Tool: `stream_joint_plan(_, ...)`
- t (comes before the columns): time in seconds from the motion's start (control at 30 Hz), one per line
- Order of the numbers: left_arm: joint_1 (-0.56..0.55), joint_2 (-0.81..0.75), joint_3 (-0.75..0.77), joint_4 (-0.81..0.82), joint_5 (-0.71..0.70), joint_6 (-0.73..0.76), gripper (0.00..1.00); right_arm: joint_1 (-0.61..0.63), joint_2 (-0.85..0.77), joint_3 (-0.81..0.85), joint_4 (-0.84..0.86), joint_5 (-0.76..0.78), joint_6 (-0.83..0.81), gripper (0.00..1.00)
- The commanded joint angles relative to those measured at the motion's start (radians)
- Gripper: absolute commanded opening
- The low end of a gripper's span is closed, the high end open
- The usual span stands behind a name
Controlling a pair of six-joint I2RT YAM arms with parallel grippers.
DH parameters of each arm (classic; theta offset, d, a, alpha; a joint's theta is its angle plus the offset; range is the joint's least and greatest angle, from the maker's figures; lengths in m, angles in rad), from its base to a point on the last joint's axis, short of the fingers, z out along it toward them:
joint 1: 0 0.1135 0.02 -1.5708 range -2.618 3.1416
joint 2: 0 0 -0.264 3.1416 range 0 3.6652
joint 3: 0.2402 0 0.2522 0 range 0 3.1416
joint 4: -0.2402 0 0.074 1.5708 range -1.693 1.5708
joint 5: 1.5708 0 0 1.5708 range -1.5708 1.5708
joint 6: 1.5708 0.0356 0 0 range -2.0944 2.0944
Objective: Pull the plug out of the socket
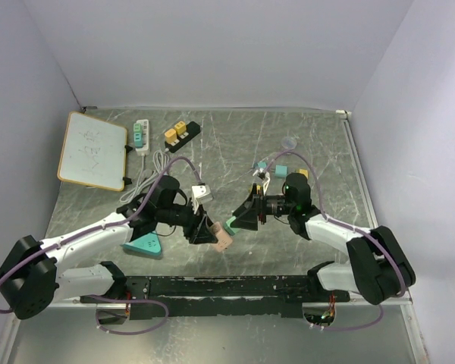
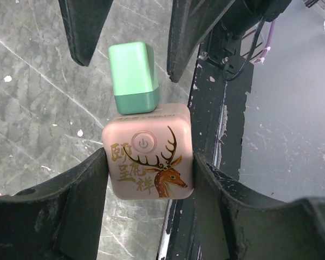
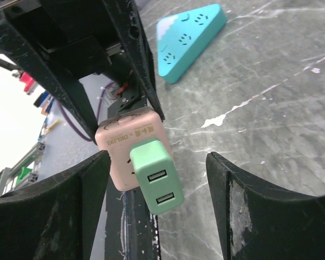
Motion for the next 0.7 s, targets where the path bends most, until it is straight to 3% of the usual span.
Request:
stream_joint_plan(0.0,0.032,-0.027,0.036,0.086,0.09,-0.014,0.16,0.003,0.044,-0.029,0.211,-0.102,0.101,0.69)
stream_joint_plan(0.27,0.058,-0.031,0.014,0.156,0.146,-0.069,0.16,0.021,0.094,-0.026,0.259,-0.11,0.132,0.64)
stream_joint_plan(0.37,0.06,-0.014,0.024,0.136,0.15,-0.067,0.17,0.022,0.103,-0.028,0.292,-0.118,0.155,0.44)
stream_joint_plan(0.43,0.062,0.01,0.041,0.106,0.144,-0.079,0.2,0.022,0.105,-0.025,0.301,-0.119,0.16,0.25)
stream_joint_plan(0.47,0.064,0.03,0.056,0.083,0.15,-0.08,0.24,0.021,0.104,-0.026,0.305,-0.116,0.161,0.17)
stream_joint_plan(0.53,0.068,0.08,0.093,0.036,0.173,-0.08,0.44,0.023,0.101,-0.024,0.306,-0.115,0.156,0.0)
stream_joint_plan(0.57,0.07,0.108,0.103,0.025,0.186,-0.088,0.54,0.023,0.101,-0.026,0.321,-0.115,0.164,0.0)
stream_joint_plan(0.6,0.072,0.131,0.106,0.027,0.202,-0.102,0.74,0.023,0.1,-0.029,0.344,-0.119,0.175,0.0)
stream_joint_plan(0.67,0.072,0.17,0.098,0.075,0.237,-0.147,0.88,0.024,0.102,-0.034,0.38,-0.122,0.196,0.0)
